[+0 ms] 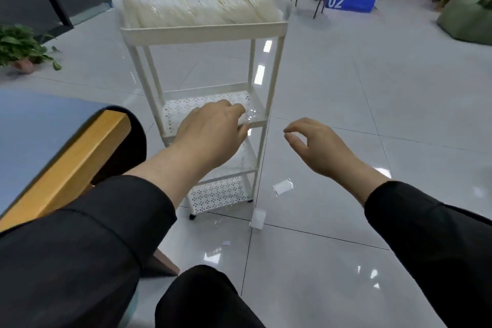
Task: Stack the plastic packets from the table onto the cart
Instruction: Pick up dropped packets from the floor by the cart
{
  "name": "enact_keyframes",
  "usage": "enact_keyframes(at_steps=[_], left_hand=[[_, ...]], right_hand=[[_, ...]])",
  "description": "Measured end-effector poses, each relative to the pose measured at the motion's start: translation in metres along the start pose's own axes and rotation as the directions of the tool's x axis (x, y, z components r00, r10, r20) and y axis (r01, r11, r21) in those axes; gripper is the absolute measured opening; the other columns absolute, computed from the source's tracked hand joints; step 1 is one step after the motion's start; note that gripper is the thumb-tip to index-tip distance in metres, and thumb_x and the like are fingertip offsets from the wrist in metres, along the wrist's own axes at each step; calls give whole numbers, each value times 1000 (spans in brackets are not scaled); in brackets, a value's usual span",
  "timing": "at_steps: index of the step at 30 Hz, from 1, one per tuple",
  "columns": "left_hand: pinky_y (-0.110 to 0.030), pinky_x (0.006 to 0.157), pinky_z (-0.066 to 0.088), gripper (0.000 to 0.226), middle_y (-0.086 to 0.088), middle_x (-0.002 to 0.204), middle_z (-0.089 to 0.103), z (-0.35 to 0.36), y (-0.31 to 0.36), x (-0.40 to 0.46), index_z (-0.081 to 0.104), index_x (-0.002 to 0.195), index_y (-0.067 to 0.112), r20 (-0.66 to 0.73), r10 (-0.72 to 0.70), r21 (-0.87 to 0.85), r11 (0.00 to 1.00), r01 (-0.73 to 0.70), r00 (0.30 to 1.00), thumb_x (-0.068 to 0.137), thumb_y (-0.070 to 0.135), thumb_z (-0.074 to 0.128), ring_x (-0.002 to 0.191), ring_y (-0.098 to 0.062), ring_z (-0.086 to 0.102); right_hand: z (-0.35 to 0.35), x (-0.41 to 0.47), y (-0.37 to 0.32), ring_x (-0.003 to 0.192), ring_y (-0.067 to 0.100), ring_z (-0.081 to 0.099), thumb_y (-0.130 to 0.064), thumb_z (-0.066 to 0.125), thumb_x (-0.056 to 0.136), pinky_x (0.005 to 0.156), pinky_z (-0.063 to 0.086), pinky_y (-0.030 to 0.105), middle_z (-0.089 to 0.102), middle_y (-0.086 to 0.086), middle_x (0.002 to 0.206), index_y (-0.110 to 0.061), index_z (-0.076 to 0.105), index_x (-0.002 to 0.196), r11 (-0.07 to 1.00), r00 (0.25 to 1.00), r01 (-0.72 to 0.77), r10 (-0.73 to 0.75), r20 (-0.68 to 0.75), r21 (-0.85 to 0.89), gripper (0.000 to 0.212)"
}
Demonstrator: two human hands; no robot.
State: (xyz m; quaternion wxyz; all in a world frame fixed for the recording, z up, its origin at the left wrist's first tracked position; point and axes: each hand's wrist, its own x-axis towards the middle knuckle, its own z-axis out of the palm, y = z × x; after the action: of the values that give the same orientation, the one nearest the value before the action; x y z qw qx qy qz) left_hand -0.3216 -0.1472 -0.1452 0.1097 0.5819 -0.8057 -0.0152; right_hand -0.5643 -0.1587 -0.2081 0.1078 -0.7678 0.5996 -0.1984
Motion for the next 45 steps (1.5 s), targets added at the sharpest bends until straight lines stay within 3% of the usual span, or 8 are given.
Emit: enact_keyframes(at_steps=[4, 10, 15, 20, 31, 36, 41, 45], left_hand=[[-38, 83, 47, 37, 0, 125, 63, 31, 30, -7, 59, 133, 22, 43, 5, -1, 1000, -5, 999, 105, 42, 44, 110, -26, 60], [-40, 96, 46, 38, 0, 130, 61, 104, 37, 8, 57, 135, 22, 172, -10, 11, 1000, 8, 985, 105, 41, 44, 120, -26, 56], [-43, 95, 48, 38, -3, 134, 60, 189, 19, 34, 58, 135, 20, 322, -40, 44, 999, 27, 946, 103, 36, 45, 119, -29, 56], [-44, 97, 47, 37, -5, 134, 57, 270, -3, 53, 58, 133, 18, 462, -86, 84, 995, 53, 883, 103, 34, 44, 119, -30, 55], [-38, 88, 43, 28, 3, 118, 56, 395, -40, 59, 58, 123, 24, 562, -75, 109, 994, 16, 823, 102, 34, 42, 110, -23, 52], [-36, 83, 40, 22, 6, 106, 53, 430, -47, 68, 58, 111, 25, 576, -78, 103, 994, 22, 814, 101, 34, 41, 103, -21, 52], [-38, 94, 45, 31, 6, 114, 56, 458, -40, 74, 56, 128, 27, 614, -41, 65, 998, 1, 788, 101, 33, 42, 110, -20, 53], [-36, 97, 44, 33, 8, 124, 55, 472, -35, 77, 55, 130, 26, 641, -49, 77, 997, -1, 766, 103, 37, 40, 115, -18, 52]], right_hand=[[24, -28, 44, 120, 17, 56, -37, 48, 105, 98, 41, 28, 59, -5, 133, -21, 65, 126, 994, 987, -112, 114, 116, -15, 32], [97, -26, 101, 124, 24, 53, -40, 44, 105, 99, 45, 38, 51, -2, 142, -22, 58, 135, 974, 920, -211, 226, 321, -81, 38], [208, -16, 151, 132, 30, 47, -38, 44, 104, 103, 45, 45, 42, 3, 151, -21, 47, 146, 964, 800, -196, 262, 540, -177, 46], [307, -19, 189, 141, 33, 34, -37, 41, 104, 102, 41, 48, 24, 6, 162, -22, 40, 149, 949, 699, -125, 291, 654, -288, 47], [469, -38, 231, 150, 36, 12, -24, 42, 98, 108, 32, 60, 0, 5, 168, -34, 36, 150, 934, 555, -17, 306, 774, -357, 53], [513, -41, 243, 153, 37, 7, -21, 40, 97, 108, 30, 62, -3, 3, 169, -34, 46, 140, 940, 530, -50, 311, 789, -337, 45], [542, -44, 260, 154, 34, 4, -28, 34, 101, 110, 26, 60, -3, 0, 169, -47, 34, 148, 942, 506, -115, 329, 797, -316, 51], [552, -49, 269, 153, 34, 6, -31, 29, 105, 109, 26, 59, -3, 1, 169, -42, 28, 151, 934, 507, -131, 352, 787, -334, 48]])
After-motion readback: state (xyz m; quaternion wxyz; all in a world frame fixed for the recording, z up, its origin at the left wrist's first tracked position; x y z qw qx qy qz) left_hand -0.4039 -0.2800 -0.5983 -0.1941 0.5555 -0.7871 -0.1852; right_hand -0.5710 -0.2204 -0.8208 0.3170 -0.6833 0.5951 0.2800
